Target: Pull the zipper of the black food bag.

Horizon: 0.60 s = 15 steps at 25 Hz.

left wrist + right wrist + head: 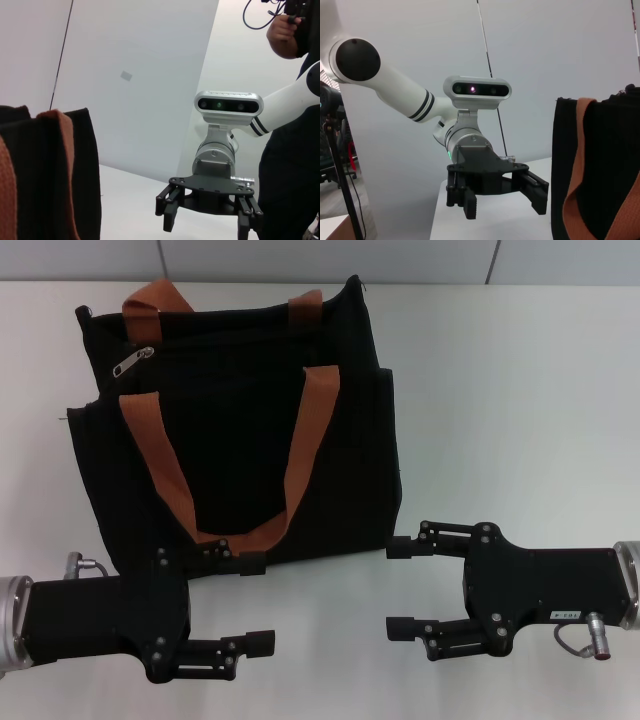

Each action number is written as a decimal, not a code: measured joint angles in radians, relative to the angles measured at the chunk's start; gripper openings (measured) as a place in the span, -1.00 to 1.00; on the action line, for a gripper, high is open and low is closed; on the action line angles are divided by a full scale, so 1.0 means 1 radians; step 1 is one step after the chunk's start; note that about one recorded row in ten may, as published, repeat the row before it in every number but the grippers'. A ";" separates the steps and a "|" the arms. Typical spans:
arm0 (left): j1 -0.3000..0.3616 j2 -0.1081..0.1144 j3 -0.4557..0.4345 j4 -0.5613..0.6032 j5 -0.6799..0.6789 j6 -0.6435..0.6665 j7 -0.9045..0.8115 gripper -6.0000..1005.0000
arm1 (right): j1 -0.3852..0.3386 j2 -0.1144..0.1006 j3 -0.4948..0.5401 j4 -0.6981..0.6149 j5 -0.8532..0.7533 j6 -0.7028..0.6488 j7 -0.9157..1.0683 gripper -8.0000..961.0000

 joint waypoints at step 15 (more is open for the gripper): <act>0.003 0.000 -0.006 0.000 -0.001 0.019 0.002 0.58 | 0.000 0.000 0.002 0.000 0.000 0.000 0.000 0.67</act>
